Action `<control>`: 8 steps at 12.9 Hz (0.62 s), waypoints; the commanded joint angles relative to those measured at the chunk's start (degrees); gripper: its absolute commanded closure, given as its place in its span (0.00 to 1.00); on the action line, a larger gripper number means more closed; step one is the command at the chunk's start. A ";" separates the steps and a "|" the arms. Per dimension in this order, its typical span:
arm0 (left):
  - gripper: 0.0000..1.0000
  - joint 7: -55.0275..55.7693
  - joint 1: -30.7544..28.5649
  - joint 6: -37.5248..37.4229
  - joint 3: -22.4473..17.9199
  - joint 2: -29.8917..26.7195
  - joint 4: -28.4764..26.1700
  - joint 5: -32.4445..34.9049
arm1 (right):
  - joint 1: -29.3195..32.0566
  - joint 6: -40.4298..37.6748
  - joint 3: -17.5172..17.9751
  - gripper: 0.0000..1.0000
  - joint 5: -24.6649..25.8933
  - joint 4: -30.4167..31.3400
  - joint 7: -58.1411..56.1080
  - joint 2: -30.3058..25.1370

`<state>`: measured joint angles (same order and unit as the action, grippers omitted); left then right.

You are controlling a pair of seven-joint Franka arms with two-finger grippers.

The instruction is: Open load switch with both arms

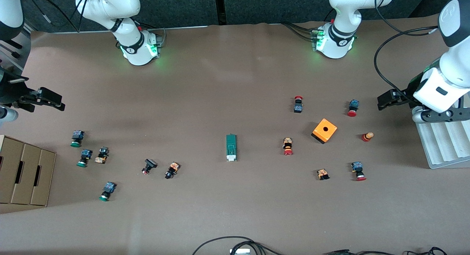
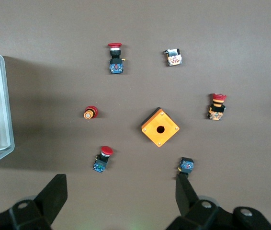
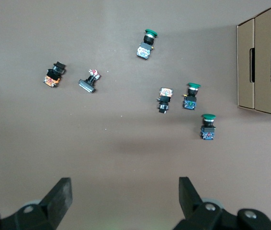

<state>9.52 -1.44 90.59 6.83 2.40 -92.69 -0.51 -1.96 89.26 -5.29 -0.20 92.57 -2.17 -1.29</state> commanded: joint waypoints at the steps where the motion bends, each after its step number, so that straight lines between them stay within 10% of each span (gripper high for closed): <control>1: 0.00 9.56 1.78 1.24 1.69 0.32 1.55 5.64 | 0.21 -0.41 -0.07 0.01 -1.29 -1.17 -0.11 0.50; 8: 0.00 -2.05 1.44 0.64 1.52 0.32 1.64 4.56 | 0.29 -0.41 -0.07 0.01 -1.29 -1.08 -0.11 0.41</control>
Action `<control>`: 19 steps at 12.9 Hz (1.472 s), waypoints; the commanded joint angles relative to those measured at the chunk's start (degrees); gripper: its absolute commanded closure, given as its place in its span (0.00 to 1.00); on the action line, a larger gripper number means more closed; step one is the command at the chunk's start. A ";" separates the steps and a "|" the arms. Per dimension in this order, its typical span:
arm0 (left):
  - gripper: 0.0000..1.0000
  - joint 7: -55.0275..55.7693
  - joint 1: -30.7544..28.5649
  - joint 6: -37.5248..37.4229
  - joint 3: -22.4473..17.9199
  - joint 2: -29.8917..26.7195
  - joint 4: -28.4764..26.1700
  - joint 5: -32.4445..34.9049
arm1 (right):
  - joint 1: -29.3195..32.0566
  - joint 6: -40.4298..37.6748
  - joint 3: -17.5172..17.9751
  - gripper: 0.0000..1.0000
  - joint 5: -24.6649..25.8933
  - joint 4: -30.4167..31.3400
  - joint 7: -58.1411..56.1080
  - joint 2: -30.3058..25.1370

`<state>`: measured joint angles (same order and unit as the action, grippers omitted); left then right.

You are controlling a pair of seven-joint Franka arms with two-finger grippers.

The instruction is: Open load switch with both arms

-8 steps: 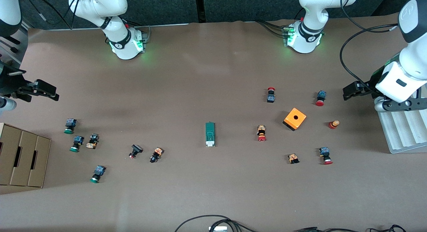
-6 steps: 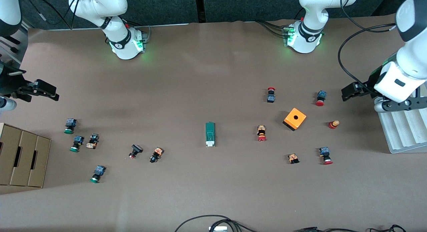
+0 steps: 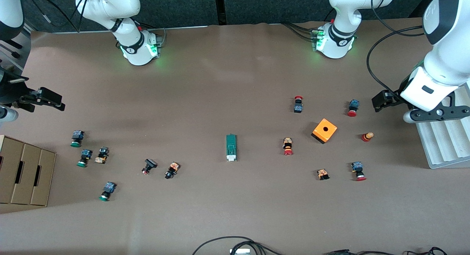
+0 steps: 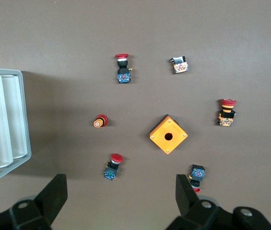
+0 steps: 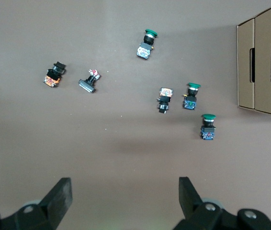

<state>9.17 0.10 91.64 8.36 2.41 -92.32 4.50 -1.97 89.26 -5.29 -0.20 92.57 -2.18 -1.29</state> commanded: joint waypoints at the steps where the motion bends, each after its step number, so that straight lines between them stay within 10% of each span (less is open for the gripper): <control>1: 0.00 -1.79 -0.27 -0.50 -0.27 0.31 1.18 -1.59 | 0.30 -0.41 -0.16 0.01 -1.29 -1.17 -0.02 0.41; 19: 0.00 -0.73 -1.42 -4.19 -0.10 1.10 2.50 -6.43 | 0.83 1.00 -1.30 0.01 -1.29 -1.69 0.42 6.91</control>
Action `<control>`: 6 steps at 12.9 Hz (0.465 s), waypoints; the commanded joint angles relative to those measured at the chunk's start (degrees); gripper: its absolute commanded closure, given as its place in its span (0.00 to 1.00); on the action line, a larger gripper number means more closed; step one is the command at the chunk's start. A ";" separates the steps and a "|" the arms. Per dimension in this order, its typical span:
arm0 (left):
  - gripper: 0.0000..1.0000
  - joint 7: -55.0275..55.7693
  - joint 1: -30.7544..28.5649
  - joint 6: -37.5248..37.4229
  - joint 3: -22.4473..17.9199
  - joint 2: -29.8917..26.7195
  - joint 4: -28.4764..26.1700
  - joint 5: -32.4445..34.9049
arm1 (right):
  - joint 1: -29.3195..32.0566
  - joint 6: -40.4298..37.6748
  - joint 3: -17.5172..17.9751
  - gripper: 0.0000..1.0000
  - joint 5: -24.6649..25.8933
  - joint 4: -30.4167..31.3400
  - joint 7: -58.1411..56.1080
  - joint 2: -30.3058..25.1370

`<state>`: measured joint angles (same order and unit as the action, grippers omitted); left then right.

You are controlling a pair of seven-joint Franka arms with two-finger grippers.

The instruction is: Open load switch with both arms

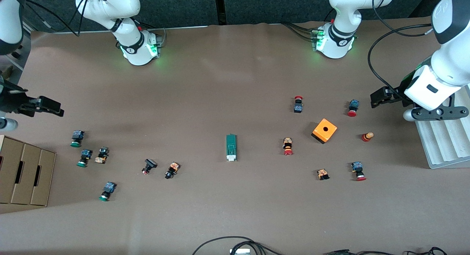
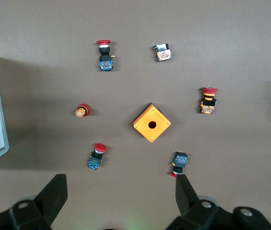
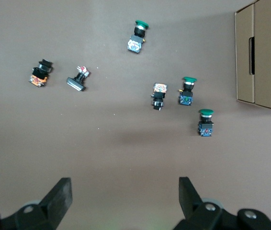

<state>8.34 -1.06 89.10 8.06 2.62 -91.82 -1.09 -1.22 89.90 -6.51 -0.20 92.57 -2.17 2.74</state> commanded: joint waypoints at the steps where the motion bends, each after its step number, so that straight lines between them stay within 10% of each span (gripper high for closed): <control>1: 0.00 0.18 -0.17 -1.65 0.20 0.90 1.91 -0.84 | -0.09 0.45 0.00 0.01 -1.29 -1.87 0.41 4.45; 6: 0.01 0.27 0.17 -0.95 0.38 0.98 2.08 -1.28 | -0.89 2.82 0.71 0.01 -1.38 -2.40 -0.12 6.75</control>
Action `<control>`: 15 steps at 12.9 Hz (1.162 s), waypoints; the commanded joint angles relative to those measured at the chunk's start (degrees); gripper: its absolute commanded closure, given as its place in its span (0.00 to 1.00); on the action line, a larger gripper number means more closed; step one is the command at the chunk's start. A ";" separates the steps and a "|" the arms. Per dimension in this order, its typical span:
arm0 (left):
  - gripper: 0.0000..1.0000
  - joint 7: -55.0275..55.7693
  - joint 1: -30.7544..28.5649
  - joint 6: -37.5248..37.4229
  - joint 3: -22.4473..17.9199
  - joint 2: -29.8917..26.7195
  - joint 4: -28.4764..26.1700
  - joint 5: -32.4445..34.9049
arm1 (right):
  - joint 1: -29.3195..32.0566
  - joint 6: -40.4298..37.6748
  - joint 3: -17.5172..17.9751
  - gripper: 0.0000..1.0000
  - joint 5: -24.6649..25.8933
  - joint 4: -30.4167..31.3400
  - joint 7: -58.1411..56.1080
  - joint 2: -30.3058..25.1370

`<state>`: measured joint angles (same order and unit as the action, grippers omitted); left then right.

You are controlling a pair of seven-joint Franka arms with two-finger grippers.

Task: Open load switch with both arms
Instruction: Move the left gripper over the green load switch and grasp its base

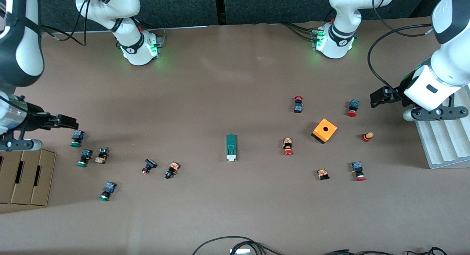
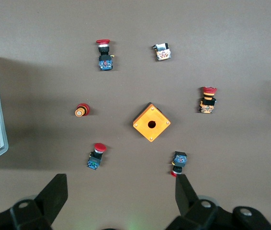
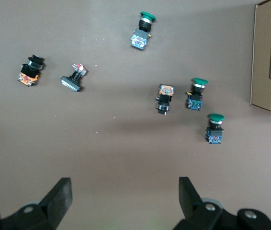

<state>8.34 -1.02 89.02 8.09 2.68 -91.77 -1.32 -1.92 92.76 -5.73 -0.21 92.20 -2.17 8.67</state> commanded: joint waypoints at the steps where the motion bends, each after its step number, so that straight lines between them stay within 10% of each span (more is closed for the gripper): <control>1: 0.02 1.31 0.49 0.35 0.60 0.93 2.04 -2.36 | -0.28 0.05 -0.07 0.01 -1.37 -2.03 0.15 1.17; 15: 0.02 41.99 23.41 19.60 6.06 8.12 1.25 3.67 | 0.43 0.67 -0.60 0.01 -4.35 -2.47 -0.03 3.02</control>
<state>44.96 18.53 106.32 14.69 8.61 -91.63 -0.69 -1.75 93.19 -6.27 -3.32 91.00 -2.17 10.92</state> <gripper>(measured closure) 0.013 0.004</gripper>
